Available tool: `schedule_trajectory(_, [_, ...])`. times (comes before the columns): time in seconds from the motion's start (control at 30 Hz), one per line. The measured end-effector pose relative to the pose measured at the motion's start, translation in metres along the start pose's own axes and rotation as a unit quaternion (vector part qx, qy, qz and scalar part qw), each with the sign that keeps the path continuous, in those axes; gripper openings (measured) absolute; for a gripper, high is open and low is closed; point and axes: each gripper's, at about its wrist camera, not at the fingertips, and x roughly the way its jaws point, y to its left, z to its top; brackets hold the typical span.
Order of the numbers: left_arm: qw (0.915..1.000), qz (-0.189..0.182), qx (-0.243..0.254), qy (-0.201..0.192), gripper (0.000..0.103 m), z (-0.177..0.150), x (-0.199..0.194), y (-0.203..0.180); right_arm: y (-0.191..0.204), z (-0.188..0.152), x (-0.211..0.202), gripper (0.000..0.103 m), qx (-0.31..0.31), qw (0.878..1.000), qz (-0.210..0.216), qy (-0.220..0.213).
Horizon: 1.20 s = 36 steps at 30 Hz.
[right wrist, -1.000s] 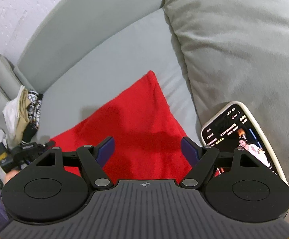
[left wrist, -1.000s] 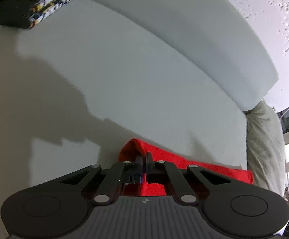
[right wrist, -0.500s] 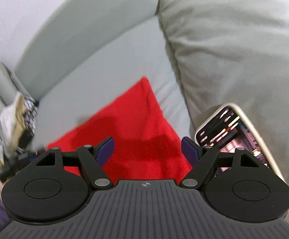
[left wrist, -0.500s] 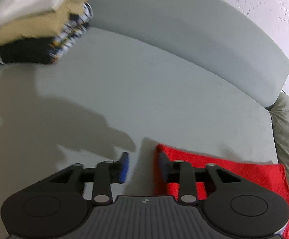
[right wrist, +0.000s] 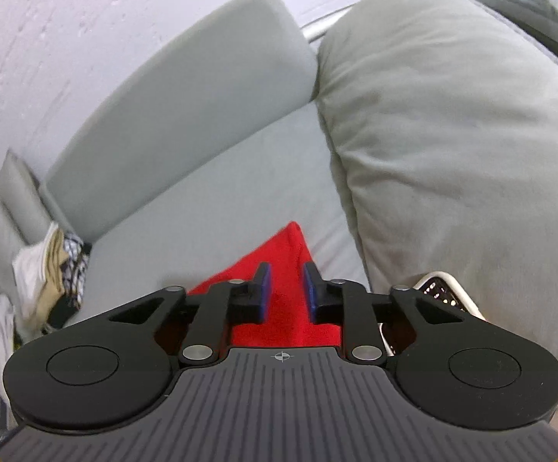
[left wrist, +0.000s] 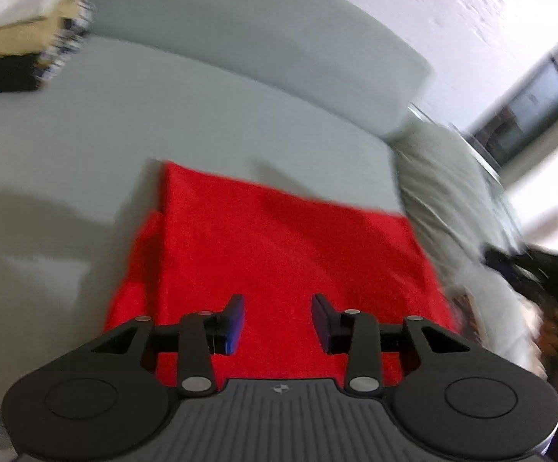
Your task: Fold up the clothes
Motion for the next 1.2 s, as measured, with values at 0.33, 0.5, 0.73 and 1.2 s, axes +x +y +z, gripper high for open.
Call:
schedule_trajectory(0.33, [0.9912, 0.087, 0.068, -0.072, 0.000, 0.028, 0.112, -0.019, 0.089, -0.039, 0.137, 0.016, -0.167, 0.978, 0.093, 0.080])
schedule_trajectory(0.5, [0.9908, 0.109, 0.005, -0.080, 0.007, 0.036, 0.122, 0.035, 0.045, -0.018, 0.199, 0.000, -0.042, 0.987, 0.116, 0.106])
schedule_trajectory(0.73, [0.9868, 0.130, 0.005, -0.096, 0.007, 0.030, 0.104, 0.048, -0.017, 0.024, 0.160, 0.002, 0.046, 0.995, -0.074, -0.042])
schedule_trajectory(1.2, [0.9889, 0.106, 0.081, -0.065, 0.024, -0.059, -0.020, -0.023, -0.016, -0.072, -0.113, 0.036, -0.052, 0.982, -0.079, -0.160])
